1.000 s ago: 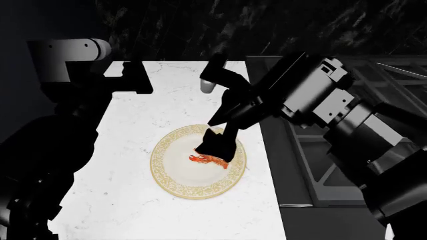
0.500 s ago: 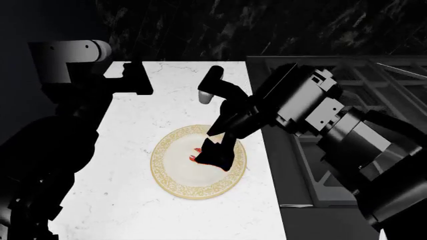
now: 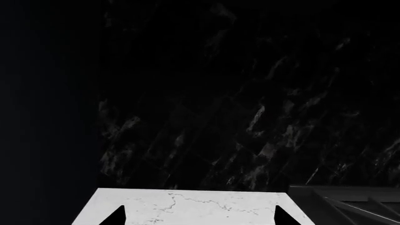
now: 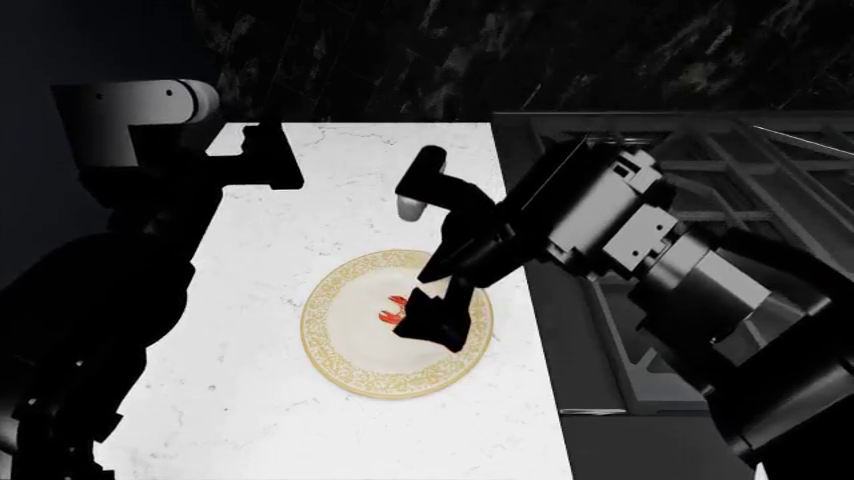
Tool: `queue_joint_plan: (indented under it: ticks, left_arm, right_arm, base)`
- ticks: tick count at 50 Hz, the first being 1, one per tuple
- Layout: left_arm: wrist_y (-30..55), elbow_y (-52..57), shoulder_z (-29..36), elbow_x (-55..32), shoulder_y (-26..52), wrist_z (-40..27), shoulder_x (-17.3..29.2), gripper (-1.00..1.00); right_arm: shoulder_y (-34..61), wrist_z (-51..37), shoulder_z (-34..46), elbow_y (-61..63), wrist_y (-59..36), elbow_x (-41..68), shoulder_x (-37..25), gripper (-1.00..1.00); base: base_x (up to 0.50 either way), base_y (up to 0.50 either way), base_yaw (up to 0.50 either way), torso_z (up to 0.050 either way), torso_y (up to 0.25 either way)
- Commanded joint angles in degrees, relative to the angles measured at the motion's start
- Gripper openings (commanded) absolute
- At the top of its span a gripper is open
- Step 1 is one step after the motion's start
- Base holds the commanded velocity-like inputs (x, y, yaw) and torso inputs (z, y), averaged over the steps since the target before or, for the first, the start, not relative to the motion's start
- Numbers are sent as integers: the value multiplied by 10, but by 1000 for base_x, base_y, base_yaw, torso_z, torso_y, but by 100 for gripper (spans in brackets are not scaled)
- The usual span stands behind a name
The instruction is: Frozen meat rests on a plate on the counter. Retrieve the meat and place it in a pot on a burner. Then turn the burner on.
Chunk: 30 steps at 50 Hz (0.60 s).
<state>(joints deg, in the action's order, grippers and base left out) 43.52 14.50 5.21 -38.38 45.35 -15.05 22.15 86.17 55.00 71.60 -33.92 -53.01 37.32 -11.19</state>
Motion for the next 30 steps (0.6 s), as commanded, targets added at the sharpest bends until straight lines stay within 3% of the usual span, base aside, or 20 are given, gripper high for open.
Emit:
queue_joint_plan:
  ticks: [1, 19, 20, 30]
  left_arm:
    - [-2, -5, 2, -1, 2, 0, 0, 100]
    - [-8, -15, 6, 1, 3, 1, -1, 100]
    - [-8, -15, 6, 1, 3, 1, -1, 100]
    - [-8, -16, 7, 0, 2, 0, 1, 100]
  right_arm:
    - [-5, 3, 7, -8, 4, -3, 2, 100]
    - [-5, 10, 11, -33, 18, -8, 10, 100]
    - [-5, 10, 11, -33, 19, -8, 10, -100]
    - [-5, 6, 9, -21, 16, -5, 5, -100]
  base:
    - [0, 0, 0, 0, 0]
    - [0, 0, 0, 0, 0]
    - [0, 0, 0, 0, 0]
    - [0, 0, 0, 0, 0]
